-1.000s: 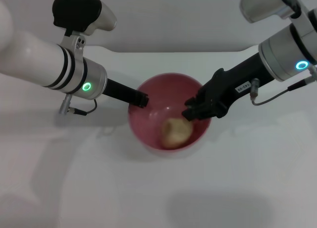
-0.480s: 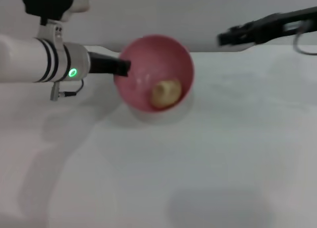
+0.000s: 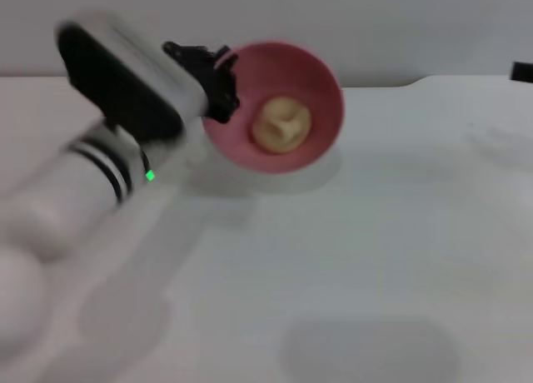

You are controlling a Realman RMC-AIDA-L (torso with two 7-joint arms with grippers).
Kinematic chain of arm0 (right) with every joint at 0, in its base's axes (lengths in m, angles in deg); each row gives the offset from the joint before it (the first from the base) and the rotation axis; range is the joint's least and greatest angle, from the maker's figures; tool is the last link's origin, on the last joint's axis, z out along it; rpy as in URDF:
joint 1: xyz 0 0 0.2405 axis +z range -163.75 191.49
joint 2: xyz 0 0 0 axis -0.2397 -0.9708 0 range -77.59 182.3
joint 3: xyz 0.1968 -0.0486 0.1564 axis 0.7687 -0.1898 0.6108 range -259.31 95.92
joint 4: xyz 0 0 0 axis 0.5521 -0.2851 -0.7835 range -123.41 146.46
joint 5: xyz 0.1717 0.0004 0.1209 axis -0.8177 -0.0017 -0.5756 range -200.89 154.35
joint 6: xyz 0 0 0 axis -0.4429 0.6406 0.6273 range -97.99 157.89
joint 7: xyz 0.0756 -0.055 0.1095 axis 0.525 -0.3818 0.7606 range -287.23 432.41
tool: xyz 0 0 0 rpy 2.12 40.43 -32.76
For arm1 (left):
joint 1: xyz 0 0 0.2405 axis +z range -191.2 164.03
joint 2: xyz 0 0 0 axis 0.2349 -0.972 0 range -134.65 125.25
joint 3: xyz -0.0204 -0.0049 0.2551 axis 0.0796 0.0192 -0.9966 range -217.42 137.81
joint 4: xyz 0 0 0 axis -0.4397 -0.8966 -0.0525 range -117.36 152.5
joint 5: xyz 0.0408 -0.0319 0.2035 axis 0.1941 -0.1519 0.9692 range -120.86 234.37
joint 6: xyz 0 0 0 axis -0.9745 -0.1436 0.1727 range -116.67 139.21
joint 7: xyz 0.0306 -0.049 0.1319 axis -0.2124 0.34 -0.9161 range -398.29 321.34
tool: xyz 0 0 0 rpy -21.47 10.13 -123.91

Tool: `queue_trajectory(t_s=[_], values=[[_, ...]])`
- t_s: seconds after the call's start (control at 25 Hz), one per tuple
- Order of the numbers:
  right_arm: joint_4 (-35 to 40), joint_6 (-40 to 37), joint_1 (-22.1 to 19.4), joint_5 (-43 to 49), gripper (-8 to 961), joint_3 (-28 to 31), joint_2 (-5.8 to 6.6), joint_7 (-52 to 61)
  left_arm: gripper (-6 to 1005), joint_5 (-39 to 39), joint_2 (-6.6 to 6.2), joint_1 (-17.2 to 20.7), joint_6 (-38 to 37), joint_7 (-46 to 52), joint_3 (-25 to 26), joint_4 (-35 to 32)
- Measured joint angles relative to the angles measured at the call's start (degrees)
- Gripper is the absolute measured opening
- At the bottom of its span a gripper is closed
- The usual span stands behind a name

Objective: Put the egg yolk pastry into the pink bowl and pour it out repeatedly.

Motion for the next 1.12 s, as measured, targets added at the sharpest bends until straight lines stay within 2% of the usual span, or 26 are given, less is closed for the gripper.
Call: queue_trajectory(t_s=[0.04,0.12,0.24,0.36,0.44,0.6,0.68,0.84,1.12], values=[[-0.1,-0.02,-0.43,-0.02,479,0.61,-0.06,0.0,-2,0.86,0.08,0.47,3.79,-2.05,-2.05,0.76],[-0.37,-0.1,-1.35,-0.08,480,1.76,-0.2,-0.01,-2,4.07,0.34,1.37,17.5,-9.21,-9.42,4.99],[-0.82,-0.31,-2.02,-0.11,484,2.22,-0.42,-0.02,-1,5.56,0.73,0.02,32.41,-18.61,-17.61,12.24],[-1.27,-0.42,-2.13,-0.13,488,2.28,-0.46,-0.03,-1,5.4,0.94,-2.38,40.52,-25.12,-23.55,17.76],[-1.48,-0.43,-2.14,-0.15,490,2.3,-0.51,-0.04,-1,5.38,0.94,-3.26,43.36,-28.14,-25.82,19.52],[-2.07,-0.46,-2.16,-0.17,495,2.34,-0.57,-0.06,-1,5.47,0.95,-4.06,44.92,-31.73,-27.26,20.79],[-2.38,-0.38,-2.18,-0.19,498,2.24,-0.58,-0.08,-2,5.67,0.94,-6.61,48.16,-34.62,-29.07,24.44],[-2.86,-0.09,-2.21,-0.2,502,2.03,-0.6,-0.92,0,5.52,0.94,-8.93,49.51,-34.71,-29.49,26.73],[-3.89,-0.51,-2.26,-0.25,511,1.68,-0.59,-4.25,-1,3.98,0.95,-9.92,49.54,-31.65,-27.63,26.55]])
